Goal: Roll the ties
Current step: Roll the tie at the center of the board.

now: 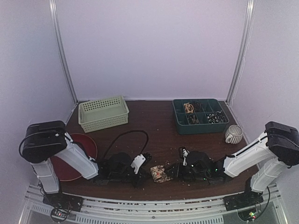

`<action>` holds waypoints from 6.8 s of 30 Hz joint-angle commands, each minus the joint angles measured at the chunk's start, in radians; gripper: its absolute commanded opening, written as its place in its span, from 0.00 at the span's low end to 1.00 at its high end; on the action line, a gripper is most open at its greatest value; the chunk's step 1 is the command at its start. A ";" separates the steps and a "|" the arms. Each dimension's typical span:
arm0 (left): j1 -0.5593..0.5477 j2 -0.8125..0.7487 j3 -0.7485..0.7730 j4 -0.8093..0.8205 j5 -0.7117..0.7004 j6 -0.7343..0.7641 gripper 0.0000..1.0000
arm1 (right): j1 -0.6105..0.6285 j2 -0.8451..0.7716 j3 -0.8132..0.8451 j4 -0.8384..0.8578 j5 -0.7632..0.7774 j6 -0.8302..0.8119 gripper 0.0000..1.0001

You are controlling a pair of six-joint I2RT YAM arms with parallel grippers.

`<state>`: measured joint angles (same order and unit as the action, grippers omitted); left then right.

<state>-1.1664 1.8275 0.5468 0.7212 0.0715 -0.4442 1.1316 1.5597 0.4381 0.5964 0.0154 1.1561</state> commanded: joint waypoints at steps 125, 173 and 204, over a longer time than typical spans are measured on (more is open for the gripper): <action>-0.016 -0.196 0.082 -0.274 -0.089 0.220 0.69 | -0.073 -0.017 0.062 -0.128 -0.071 -0.227 0.31; -0.058 -0.011 0.108 -0.184 -0.044 -0.062 0.00 | -0.072 -0.071 0.079 -0.263 -0.083 -0.303 0.33; -0.059 -0.006 0.240 -0.259 -0.040 0.010 0.00 | -0.085 -0.108 -0.007 -0.234 -0.030 -0.340 0.28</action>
<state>-1.2194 1.8400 0.7464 0.4454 0.0559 -0.4706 1.0523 1.4693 0.4545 0.4057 -0.0376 0.8543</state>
